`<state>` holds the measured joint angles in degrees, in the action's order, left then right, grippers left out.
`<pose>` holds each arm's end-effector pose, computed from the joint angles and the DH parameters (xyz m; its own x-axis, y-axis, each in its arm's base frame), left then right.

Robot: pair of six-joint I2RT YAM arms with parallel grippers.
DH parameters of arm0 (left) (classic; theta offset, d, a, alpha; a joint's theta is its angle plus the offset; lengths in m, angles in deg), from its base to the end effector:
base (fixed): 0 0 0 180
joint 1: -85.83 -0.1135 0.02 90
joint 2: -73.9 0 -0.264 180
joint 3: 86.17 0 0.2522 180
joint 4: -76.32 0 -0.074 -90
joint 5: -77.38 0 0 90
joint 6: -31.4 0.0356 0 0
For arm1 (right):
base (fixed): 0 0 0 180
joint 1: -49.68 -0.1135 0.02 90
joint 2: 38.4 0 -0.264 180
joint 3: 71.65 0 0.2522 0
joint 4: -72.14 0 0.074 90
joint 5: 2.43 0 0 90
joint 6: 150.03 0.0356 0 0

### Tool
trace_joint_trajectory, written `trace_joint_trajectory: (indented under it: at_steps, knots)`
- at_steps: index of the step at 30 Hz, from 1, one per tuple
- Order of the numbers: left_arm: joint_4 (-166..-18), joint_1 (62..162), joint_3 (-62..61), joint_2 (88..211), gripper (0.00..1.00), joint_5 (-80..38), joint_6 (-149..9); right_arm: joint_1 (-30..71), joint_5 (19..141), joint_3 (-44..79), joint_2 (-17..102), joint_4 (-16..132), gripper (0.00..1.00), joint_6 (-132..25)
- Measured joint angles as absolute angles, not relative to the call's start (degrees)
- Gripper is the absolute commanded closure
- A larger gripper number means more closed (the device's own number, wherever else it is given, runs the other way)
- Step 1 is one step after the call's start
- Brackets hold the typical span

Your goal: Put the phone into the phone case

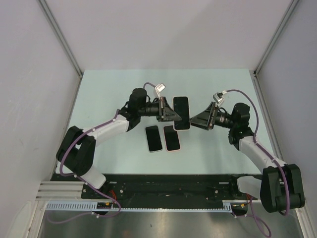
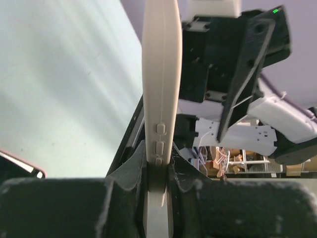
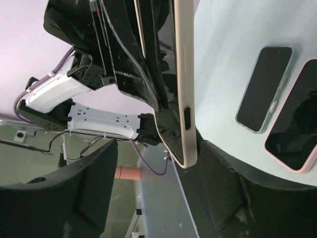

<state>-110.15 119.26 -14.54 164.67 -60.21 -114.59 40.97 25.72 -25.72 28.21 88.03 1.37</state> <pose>0.2838 -0.2189 0.2733 -0.9087 -0.0700 -0.4115 0.3924 0.1930 -0.8993 0.2341 0.0676 0.2592 -0.8648 0.2866 -0.4124 -0.3775 0.1706 0.9102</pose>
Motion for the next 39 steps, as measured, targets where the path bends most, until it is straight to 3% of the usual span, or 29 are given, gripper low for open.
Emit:
trace_joint_trajectory:
  at_steps: [10, 19, 22, 25, 26, 29, 34, 37, 38, 39]
  knots:
    - [-102.54, 120.15, -14.65, 164.64, 1.0, -67.49, -107.55, 41.64, 27.93, -20.26, 28.76, 83.97, 0.25, -6.97]
    - [-102.17, 121.38, -15.46, 164.64, 1.0, -73.11, -105.56, 41.34, 27.65, -17.33, 35.66, 86.68, 0.34, -6.69]
    - [-102.17, 121.53, -15.46, 164.67, 1.0, -74.05, -105.28, 40.62, 27.06, -17.31, 36.41, 87.25, 0.45, -6.32]
    - [-100.95, 121.6, -15.37, 164.67, 1.0, -74.14, -104.18, 40.18, 26.68, -17.24, 36.49, 87.57, 0.7, -6.14]
    - [-98.43, 121.6, -14.93, 164.77, 1.0, -73.57, -102.83, 40.11, 26.68, -17.22, 36.49, 87.62, 0.84, -6.1]
    - [-90.17, 121.6, -11.39, 166.26, 1.0, -72.34, -97.87, 40.18, 27.34, -17.2, 36.78, 86.61, 1.0, -6.91]
    - [-84.27, 121.44, -8.66, 167.22, 1.0, -71.8, -95.0, 40.09, 27.95, -17.2, 36.87, 87.0, 1.0, -9.31]
    - [-81.95, 121.42, -7.55, 167.55, 1.0, -71.49, -94.06, 39.94, 28.45, -17.2, 36.87, 86.61, 0.79, -9.88]
    - [-81.58, 121.42, -7.33, 167.66, 1.0, -71.49, -94.02, 39.94, 28.63, -17.2, 36.87, 86.35, 0.63, -9.99]
    - [-81.58, 121.44, -7.33, 167.66, 1.0, -71.34, -94.04, 39.92, 28.8, -17.2, 36.87, 86.0, 0.56, -9.95]
